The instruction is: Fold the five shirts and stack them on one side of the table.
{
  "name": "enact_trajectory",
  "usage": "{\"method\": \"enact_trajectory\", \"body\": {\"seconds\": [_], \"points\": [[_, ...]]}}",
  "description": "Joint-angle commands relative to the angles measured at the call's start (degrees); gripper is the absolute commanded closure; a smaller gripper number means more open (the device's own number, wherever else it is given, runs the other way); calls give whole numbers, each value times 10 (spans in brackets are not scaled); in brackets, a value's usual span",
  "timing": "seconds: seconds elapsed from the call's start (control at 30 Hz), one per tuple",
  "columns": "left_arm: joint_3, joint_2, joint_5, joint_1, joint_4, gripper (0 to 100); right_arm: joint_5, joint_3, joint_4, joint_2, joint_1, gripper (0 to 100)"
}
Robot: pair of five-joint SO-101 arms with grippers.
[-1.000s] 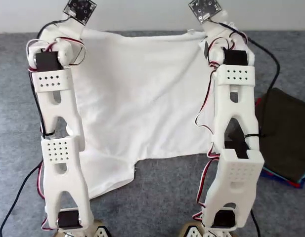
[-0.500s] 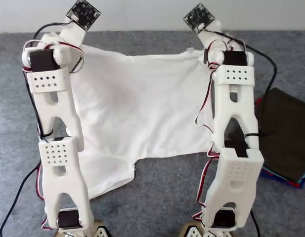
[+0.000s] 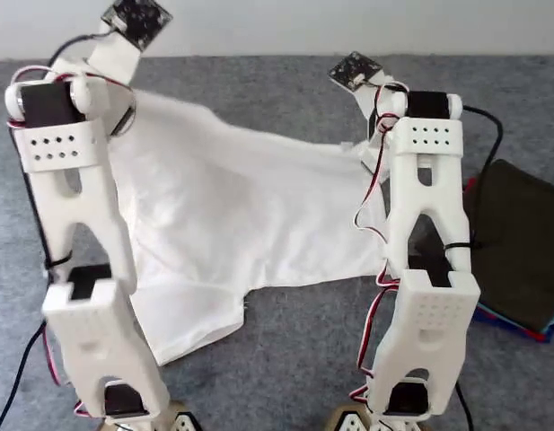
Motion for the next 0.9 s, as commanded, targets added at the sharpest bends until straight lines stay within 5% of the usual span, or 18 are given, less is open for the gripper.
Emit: {"method": "enact_trajectory", "body": {"seconds": [0.0, 0.3, 0.87], "points": [[227, -120, -45, 5, 9, 987, 5, -26, 35, -33, 4, 983], [490, -226, -55, 13, -7, 987, 5, -21, 141, -36, 7, 983], [679, -301, -57, -19, -4, 987, 9, 207, 141, -135, 27, 983]]}}
